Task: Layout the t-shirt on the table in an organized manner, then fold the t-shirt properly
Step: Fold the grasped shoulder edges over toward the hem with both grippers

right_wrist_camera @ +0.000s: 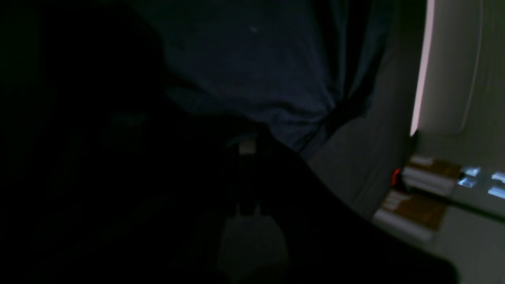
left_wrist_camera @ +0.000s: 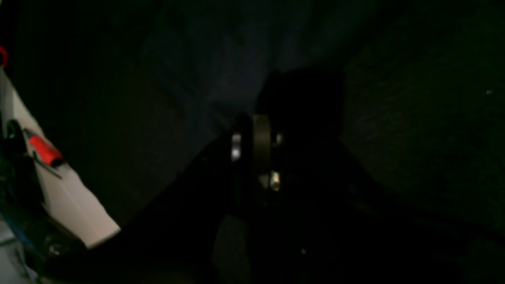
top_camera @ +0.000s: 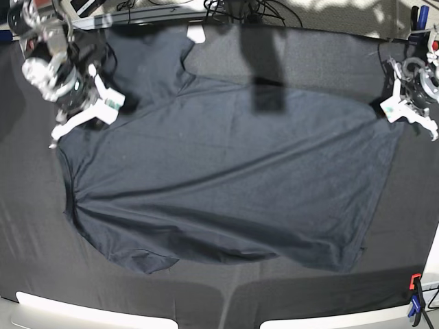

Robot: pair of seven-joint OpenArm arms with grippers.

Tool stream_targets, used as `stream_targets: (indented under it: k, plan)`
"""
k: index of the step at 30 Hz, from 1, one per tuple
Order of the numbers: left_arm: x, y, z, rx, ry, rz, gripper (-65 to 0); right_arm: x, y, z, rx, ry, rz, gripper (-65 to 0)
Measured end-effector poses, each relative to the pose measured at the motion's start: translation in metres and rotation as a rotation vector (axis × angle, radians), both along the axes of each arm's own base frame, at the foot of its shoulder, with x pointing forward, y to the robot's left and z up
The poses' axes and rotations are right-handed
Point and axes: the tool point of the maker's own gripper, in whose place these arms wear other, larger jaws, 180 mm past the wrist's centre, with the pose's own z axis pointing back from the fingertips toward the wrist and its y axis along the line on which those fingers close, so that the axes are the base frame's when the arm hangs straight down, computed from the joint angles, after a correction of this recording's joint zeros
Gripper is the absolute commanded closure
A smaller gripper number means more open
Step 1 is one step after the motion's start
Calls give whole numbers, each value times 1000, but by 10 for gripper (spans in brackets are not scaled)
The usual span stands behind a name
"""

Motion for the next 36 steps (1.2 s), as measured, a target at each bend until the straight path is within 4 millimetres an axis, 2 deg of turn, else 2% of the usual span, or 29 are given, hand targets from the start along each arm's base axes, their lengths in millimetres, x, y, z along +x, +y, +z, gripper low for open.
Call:
stream_targets:
  k: [5, 9, 12, 15, 20, 24, 29, 33, 36]
  plan:
    - [2, -3, -1, -26, -8, 38, 0, 9, 16, 6, 174, -13, -49, 0]
    - [8, -11, -2, -65, -72, 111, 0, 12, 5, 8, 152, -31, -116, 0]
    - [14, -5, -1, -49, -117, 188, 0, 10, -2, 8, 140, -27, -142, 0]
    - [18, 3, 2, -42, -152, 263, 0, 17, -15, 18, 163, -73, -202, 0]
    - [32, 20, 23, -131, -252, 420, 0, 24, -33, 36, 256, -122, -289, 0]
    - [39, 21, 36, -191, -324, 449, 0, 26, -34, 39, 281, -129, -301, 0]
    - [50, 9, 45, -239, -373, 431, 0, 39, -51, 29, 316, -122, -370, 0]
    - [76, 0, 63, -280, -414, 395, 0, 47, -73, 6, 345, -93, -472, 0]
    - [91, -10, 74, -334, -411, 357, 0, 55, -77, -1, 381, -97, -505, 0]
